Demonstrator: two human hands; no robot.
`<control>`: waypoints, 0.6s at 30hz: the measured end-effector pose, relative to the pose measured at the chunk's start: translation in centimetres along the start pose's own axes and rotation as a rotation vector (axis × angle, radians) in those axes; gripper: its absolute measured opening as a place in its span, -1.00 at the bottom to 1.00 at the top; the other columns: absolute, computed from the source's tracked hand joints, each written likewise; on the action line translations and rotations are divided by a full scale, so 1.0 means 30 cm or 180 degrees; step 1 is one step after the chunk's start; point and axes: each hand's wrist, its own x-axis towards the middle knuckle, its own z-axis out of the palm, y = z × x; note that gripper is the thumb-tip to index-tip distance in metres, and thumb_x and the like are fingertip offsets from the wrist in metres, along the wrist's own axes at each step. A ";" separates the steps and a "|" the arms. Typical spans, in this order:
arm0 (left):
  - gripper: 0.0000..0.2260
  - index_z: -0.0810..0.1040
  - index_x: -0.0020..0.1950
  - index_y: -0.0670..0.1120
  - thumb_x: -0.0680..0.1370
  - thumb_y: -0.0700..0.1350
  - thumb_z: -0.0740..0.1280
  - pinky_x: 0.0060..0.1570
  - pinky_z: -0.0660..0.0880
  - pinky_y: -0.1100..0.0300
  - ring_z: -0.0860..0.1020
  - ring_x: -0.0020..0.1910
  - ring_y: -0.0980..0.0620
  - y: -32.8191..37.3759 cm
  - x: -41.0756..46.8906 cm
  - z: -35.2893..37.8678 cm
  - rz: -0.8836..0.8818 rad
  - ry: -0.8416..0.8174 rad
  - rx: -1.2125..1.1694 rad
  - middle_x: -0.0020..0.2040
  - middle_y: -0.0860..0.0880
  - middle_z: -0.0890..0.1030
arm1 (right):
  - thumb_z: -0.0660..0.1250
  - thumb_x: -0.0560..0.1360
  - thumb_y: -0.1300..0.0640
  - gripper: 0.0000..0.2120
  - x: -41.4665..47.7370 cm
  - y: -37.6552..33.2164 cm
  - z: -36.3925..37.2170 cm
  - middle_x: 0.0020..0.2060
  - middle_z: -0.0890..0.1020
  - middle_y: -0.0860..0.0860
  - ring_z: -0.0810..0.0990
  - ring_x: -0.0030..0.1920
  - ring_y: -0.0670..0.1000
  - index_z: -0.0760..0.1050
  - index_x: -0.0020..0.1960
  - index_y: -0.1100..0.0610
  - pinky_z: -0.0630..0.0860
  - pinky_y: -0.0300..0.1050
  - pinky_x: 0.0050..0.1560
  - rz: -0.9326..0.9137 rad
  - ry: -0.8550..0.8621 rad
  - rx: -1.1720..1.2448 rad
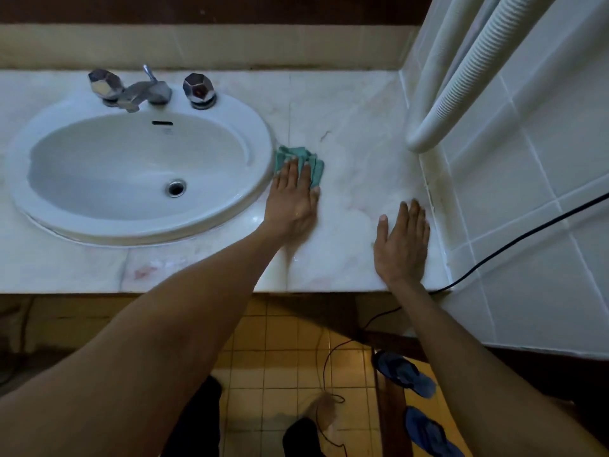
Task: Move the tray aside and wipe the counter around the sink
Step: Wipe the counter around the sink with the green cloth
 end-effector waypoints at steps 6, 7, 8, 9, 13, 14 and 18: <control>-0.47 -0.03 0.65 -0.07 0.71 0.10 -0.10 0.60 -0.07 0.00 -0.11 0.64 -0.03 -0.085 -0.382 -0.019 0.0824 -0.0283 0.0069 0.66 -0.10 -0.03 | -0.04 0.66 -0.12 -0.42 -0.003 -0.006 -0.003 0.57 0.14 0.15 0.08 0.58 0.12 0.13 0.55 0.21 0.04 0.08 0.57 0.0026 -0.0036 -0.0047; -0.48 -0.04 0.66 -0.04 0.72 0.10 -0.10 0.60 -0.10 0.03 -0.12 0.64 -0.01 -0.113 -0.392 -0.031 0.0972 -0.0363 0.0084 0.66 -0.07 -0.04 | -0.04 0.66 -0.12 -0.42 -0.005 -0.006 -0.004 0.58 0.12 0.15 0.07 0.58 0.12 0.11 0.55 0.21 0.03 0.08 0.57 0.0014 -0.0051 -0.0065; -0.48 -0.05 0.66 -0.02 0.72 0.10 -0.10 0.60 -0.13 0.06 -0.13 0.64 0.01 -0.139 -0.375 -0.040 0.1084 -0.0396 0.0106 0.66 -0.05 -0.05 | -0.04 0.66 -0.12 -0.41 -0.005 -0.005 -0.006 0.58 0.11 0.15 0.06 0.58 0.12 0.10 0.56 0.21 0.03 0.08 0.57 0.0001 -0.0075 -0.0063; -0.49 -0.06 0.66 0.00 0.72 0.11 -0.10 0.59 -0.14 0.07 -0.13 0.64 0.02 -0.157 -0.340 -0.050 0.1115 -0.0398 0.0135 0.66 -0.03 -0.06 | -0.04 0.66 -0.12 -0.41 -0.004 -0.003 -0.007 0.58 0.10 0.15 0.05 0.58 0.12 0.10 0.56 0.21 0.02 0.08 0.57 -0.0005 -0.0107 -0.0036; -0.46 -0.04 0.65 -0.06 0.70 0.10 -0.10 0.58 -0.14 0.00 -0.09 0.64 -0.09 -0.091 -0.094 -0.039 0.0440 -0.0216 0.0170 0.65 -0.12 -0.02 | -0.01 0.66 -0.09 -0.43 -0.003 0.020 -0.016 0.59 0.08 0.13 0.02 0.59 0.11 0.09 0.57 0.20 0.00 0.06 0.57 -0.0105 -0.0236 0.0118; -0.45 -0.03 0.65 -0.09 0.70 0.10 -0.09 0.58 -0.13 -0.03 -0.08 0.64 -0.12 -0.039 -0.035 -0.028 0.0262 -0.0176 0.0158 0.65 -0.15 -0.02 | -0.01 0.67 -0.08 -0.43 -0.001 0.029 -0.019 0.59 0.08 0.12 0.02 0.59 0.11 0.10 0.57 0.20 -0.01 0.05 0.57 -0.0146 -0.0272 0.0152; -0.46 -0.02 0.65 -0.08 0.71 0.09 -0.09 0.57 -0.11 -0.05 -0.05 0.63 -0.15 0.199 0.080 0.021 0.0344 -0.0173 0.0070 0.65 -0.16 -0.01 | -0.02 0.67 -0.05 -0.51 0.025 0.063 -0.041 0.56 0.22 0.10 0.16 0.55 0.08 0.24 0.52 0.16 0.12 0.02 0.55 -0.0170 -0.0228 0.0415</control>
